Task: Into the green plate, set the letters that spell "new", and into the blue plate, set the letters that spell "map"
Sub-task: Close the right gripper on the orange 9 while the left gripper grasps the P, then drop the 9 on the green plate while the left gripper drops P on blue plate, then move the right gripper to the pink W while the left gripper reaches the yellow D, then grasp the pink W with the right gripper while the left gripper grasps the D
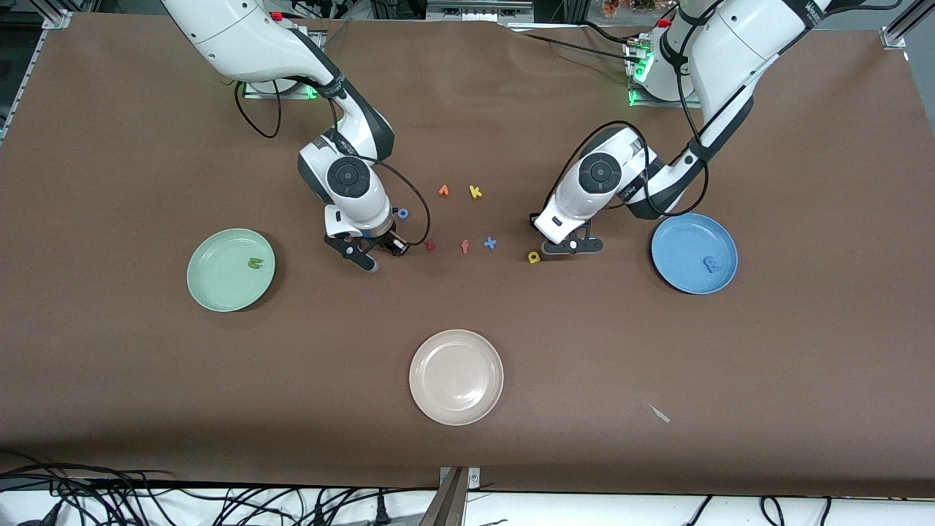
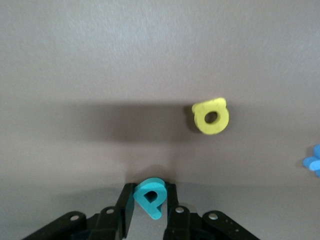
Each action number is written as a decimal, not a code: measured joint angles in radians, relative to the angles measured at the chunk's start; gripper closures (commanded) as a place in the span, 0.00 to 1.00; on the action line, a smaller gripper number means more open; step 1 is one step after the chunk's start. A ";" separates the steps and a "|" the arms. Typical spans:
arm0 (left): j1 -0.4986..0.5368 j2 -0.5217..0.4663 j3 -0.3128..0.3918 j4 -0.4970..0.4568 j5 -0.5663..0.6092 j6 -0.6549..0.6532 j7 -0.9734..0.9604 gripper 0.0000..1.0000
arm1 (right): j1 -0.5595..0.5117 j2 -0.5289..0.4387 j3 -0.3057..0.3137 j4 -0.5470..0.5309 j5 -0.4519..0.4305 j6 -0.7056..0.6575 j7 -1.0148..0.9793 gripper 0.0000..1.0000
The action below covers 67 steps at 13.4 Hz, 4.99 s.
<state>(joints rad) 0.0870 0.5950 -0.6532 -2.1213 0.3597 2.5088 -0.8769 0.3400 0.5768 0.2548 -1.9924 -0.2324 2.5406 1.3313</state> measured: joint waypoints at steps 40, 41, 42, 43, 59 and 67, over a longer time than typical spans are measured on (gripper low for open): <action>-0.007 0.112 -0.036 0.255 0.071 -0.183 -0.296 0.00 | -0.102 -0.234 -0.267 -0.152 0.242 -0.110 -0.550 0.00; -0.032 0.122 -0.020 0.260 0.071 -0.172 -0.332 0.01 | -0.087 -0.231 -0.255 -0.146 0.242 -0.110 -0.482 0.00; -0.045 0.132 -0.014 0.264 0.071 -0.168 -0.360 0.06 | -0.068 -0.226 -0.251 -0.136 0.242 -0.110 -0.424 0.00; -0.053 0.140 -0.012 0.265 0.071 -0.165 -0.376 0.08 | -0.049 -0.219 -0.251 -0.125 0.242 -0.111 -0.361 0.00; -0.122 0.175 0.057 0.314 0.082 -0.133 -0.383 0.62 | 0.105 -0.054 -0.249 0.024 0.242 -0.110 0.335 0.00; -0.120 0.170 0.059 0.325 0.082 -0.137 -0.375 0.92 | 0.116 -0.104 -0.249 -0.090 0.242 -0.002 0.346 0.01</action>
<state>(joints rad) -0.0334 0.7654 -0.5937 -1.7962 0.4415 2.3716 -1.2514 0.4562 0.4729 0.0058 -2.0823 0.0092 2.5387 1.6777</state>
